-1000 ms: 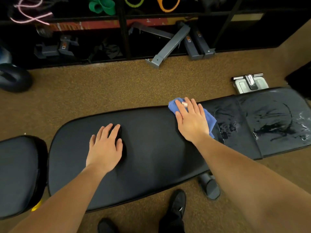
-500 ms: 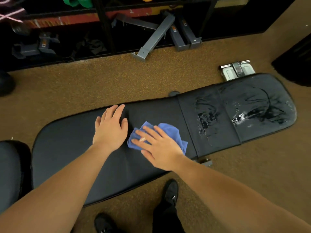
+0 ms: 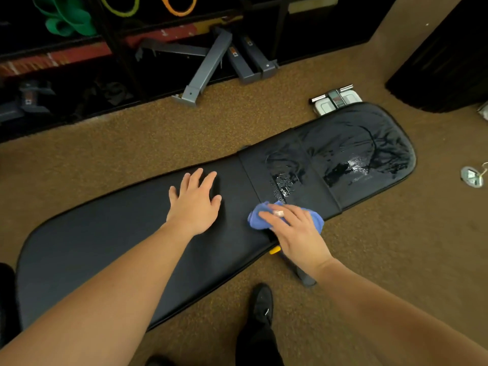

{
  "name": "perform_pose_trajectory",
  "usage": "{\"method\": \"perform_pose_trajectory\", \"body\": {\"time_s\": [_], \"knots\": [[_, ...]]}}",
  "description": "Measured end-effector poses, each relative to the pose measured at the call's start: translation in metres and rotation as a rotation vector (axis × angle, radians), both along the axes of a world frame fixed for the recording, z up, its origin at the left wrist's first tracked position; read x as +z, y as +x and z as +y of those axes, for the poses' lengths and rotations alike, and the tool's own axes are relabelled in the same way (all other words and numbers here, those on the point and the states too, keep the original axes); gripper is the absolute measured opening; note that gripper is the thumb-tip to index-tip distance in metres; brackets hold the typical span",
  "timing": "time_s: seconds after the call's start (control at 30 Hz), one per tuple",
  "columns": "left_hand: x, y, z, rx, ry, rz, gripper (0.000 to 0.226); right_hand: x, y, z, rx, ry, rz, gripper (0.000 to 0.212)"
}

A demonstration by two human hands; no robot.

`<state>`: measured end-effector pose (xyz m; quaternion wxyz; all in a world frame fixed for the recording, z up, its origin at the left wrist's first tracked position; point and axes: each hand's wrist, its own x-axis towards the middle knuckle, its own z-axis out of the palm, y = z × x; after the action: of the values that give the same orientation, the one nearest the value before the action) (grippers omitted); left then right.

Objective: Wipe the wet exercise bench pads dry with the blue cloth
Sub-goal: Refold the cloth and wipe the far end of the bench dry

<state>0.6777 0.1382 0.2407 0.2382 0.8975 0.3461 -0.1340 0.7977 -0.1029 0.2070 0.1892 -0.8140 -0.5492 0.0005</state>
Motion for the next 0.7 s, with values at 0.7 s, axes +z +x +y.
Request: {"method": "perform_pose_trajectory", "body": {"time_s": [0.7], "knots": [[-0.019, 0.041, 0.018, 0.009, -0.008, 0.098, 0.068, -0.018, 0.044, 0.116, -0.126, -0.291, -0.093, 0.053]]}}
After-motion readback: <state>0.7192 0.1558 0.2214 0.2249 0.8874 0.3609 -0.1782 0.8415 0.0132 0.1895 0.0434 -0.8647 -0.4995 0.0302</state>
